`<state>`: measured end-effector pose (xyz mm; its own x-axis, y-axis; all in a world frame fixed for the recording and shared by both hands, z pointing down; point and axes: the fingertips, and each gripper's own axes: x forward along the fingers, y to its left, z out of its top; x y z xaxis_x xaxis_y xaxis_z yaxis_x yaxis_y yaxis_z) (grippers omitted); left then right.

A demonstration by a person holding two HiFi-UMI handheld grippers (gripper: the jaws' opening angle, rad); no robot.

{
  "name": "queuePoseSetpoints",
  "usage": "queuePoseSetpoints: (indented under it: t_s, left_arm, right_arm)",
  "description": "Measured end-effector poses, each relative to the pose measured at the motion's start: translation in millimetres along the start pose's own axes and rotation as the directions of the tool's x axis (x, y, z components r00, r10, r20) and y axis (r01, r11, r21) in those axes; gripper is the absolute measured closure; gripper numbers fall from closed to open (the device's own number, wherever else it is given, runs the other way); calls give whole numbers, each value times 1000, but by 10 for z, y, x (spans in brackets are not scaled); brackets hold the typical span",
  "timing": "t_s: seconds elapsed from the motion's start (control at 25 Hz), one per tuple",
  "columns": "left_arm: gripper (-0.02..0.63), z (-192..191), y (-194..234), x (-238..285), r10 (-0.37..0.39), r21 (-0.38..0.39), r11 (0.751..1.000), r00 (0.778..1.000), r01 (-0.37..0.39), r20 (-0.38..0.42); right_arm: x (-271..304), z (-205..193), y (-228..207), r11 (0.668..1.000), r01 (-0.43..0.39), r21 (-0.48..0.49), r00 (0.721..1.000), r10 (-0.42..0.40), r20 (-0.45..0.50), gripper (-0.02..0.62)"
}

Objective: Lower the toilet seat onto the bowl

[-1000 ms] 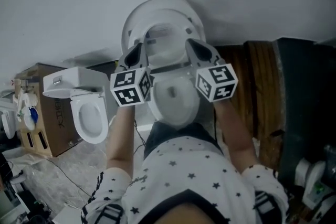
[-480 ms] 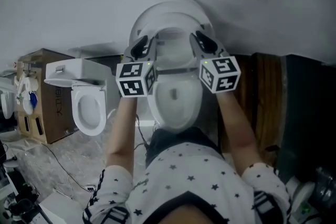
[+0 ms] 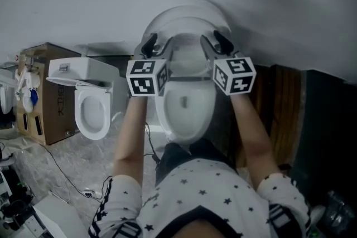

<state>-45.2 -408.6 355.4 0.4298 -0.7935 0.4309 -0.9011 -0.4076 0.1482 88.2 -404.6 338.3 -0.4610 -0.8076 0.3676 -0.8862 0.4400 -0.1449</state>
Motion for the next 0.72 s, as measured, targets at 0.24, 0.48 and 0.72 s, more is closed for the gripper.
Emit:
queuePoseSetpoints:
  t_s: [0.24, 0.48, 0.72]
  left_arm:
    - [385, -10, 62, 210, 21, -3, 1000, 1000, -21, -14]
    - [385, -56, 179, 369, 33, -27, 999, 999, -34, -35]
    - [385, -106, 193, 445, 18, -28, 999, 998, -20, -59]
  right_arm:
    - [142, -44, -121, 1000, 16, -12, 1000, -17, -23, 396]
    - [284, -86, -180, 1000, 28, -8, 999, -28, -37, 368]
    - [351, -108, -217, 999, 32, -7, 998, -32, -56, 367]
